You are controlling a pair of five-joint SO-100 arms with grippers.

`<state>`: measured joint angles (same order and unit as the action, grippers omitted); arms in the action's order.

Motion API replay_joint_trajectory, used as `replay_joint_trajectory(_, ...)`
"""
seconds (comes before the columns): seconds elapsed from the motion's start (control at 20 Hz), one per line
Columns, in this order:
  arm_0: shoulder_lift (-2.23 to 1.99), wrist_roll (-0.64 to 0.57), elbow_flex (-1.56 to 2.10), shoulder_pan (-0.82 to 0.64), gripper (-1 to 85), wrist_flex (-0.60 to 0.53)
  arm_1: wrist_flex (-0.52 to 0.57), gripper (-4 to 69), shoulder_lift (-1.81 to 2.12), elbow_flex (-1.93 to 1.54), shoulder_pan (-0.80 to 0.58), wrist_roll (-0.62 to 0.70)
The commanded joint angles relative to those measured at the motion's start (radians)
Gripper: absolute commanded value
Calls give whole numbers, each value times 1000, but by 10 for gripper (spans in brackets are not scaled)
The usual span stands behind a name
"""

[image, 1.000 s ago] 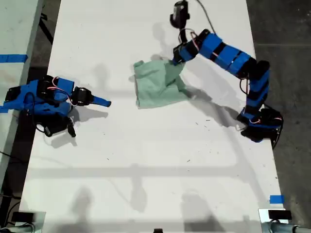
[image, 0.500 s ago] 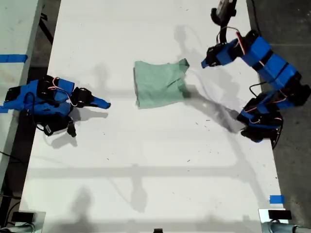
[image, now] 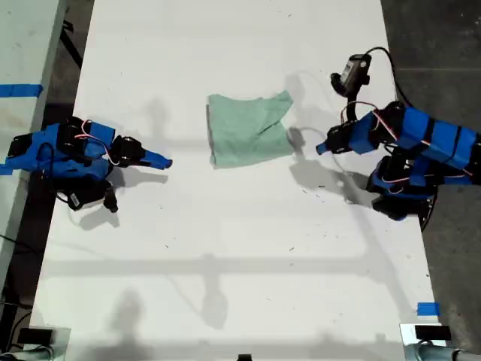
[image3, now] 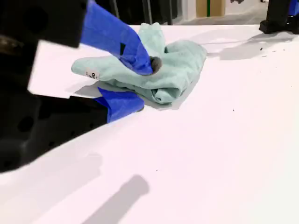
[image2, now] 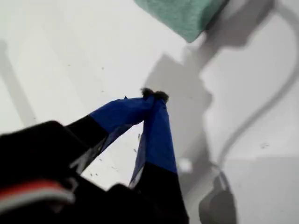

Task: Fold tshirt

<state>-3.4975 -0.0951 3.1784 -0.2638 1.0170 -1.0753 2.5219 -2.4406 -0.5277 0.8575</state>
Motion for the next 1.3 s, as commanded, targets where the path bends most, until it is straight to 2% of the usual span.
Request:
replay_joint_trajectory(0.0,-103,15,11,14,104,2,147,-13,-199,135,-124,117)
replay_joint_trajectory(0.2,-103,9,11,8,99,2,295,-14,-575,311,-227,209)
replay_joint_trajectory(0.55,-103,8,11,6,92,0,339,-14,-959,595,-276,270)
replay_joint_trajectory(0.6,-103,8,11,5,92,0,334,-14,-1045,718,-288,291)
replay_joint_trajectory(0.75,-103,8,11,-2,86,0,225,-14,-1327,1308,-319,345)
replay_joint_trajectory(0.85,-103,8,11,-6,65,0,163,-14,-1296,1555,-296,348)
replay_joint_trajectory(0.95,-103,9,11,3,54,0,161,-14,-1160,1532,-290,318)
replay_joint_trajectory(1.0,-103,12,11,6,54,0,126,-14,-1098,1489,-287,311)
replay_joint_trajectory(1.15,-103,14,11,28,105,0,114,-14,-841,1141,-259,281)
replay_joint_trajectory(1.25,-103,14,11,66,106,0,72,-14,-627,867,-233,241)
